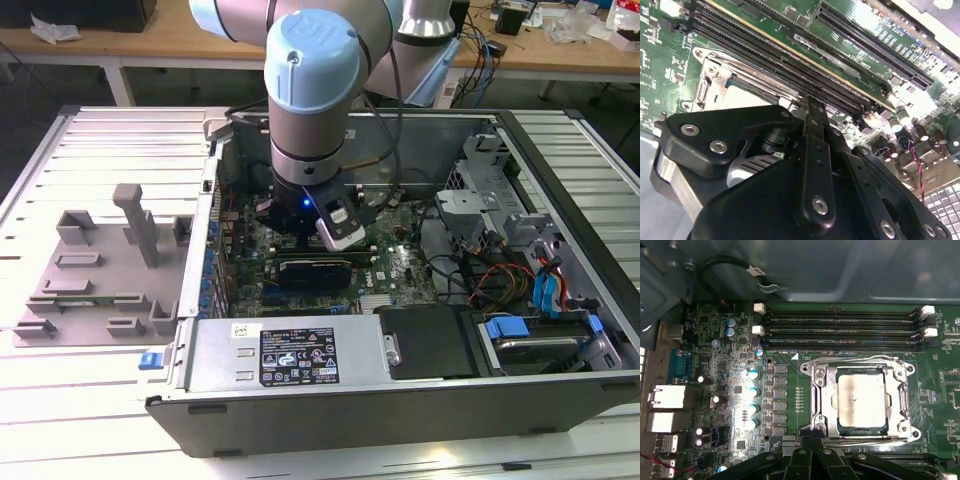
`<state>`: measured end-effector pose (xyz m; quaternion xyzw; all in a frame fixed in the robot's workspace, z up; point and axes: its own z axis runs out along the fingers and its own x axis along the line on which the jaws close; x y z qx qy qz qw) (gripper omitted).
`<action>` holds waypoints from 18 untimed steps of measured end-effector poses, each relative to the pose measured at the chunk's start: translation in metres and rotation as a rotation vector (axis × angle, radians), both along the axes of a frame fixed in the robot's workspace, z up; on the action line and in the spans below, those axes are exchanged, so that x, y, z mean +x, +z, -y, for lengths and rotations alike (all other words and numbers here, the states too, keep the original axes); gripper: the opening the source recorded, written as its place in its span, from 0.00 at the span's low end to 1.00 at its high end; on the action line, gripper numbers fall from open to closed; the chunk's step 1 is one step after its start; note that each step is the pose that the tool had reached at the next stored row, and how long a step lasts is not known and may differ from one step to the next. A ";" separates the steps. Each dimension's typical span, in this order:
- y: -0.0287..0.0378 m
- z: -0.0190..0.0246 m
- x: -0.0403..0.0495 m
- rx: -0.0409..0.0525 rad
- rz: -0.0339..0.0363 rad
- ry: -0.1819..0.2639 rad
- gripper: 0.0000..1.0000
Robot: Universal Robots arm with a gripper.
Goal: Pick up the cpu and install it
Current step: 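Install the second cpu locking lever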
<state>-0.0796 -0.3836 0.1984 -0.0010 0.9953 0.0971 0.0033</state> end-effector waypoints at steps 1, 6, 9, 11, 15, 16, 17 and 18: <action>-0.0005 0.0000 -0.0001 0.0000 -0.0006 0.000 0.11; -0.0021 -0.0001 -0.0003 0.0010 -0.0009 -0.001 0.11; -0.0020 -0.0002 -0.0003 0.0012 -0.0007 -0.001 0.11; -0.0018 -0.0002 -0.0002 0.0012 -0.0006 -0.001 0.11; -0.0016 -0.0002 -0.0002 0.0010 -0.0007 -0.001 0.11; 0.0039 -0.0004 -0.0001 0.0020 0.0001 -0.001 0.11; 0.0132 -0.0002 -0.0002 0.0010 -0.0006 -0.001 0.11; 0.0170 -0.0003 -0.0002 0.0009 -0.0006 -0.001 0.11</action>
